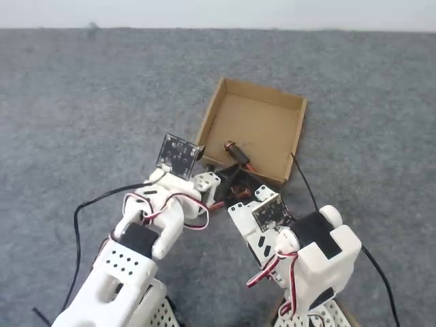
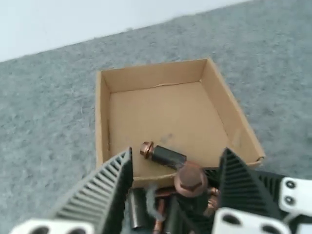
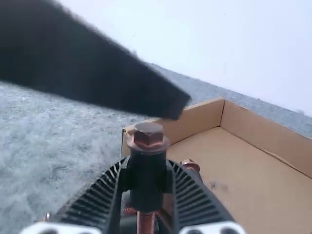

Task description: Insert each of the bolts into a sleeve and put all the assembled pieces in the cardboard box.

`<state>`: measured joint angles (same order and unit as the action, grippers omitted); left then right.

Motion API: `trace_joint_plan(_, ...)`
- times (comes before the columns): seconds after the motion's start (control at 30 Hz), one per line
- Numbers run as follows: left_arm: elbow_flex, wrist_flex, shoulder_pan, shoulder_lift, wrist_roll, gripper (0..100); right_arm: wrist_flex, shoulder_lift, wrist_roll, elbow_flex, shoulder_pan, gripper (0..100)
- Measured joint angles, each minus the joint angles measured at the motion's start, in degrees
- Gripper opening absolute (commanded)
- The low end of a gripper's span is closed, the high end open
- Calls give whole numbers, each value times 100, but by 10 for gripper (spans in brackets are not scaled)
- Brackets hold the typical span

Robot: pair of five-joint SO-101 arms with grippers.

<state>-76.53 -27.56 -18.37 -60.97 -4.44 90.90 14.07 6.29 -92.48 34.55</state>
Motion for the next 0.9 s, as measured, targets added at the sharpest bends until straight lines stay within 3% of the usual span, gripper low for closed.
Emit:
trace_joint_plan(0.37,-123,-141,1169,-1864,0,15,0,0,0,0,-229,6)
trace_joint_plan(0.57,-800,-141,1952,-2629,0,11,0,0,0,0,-316,6)
trace_joint_plan(0.9,-1916,-536,3156,-2725,-114,11,-352,-598,44,-88,-492,6)
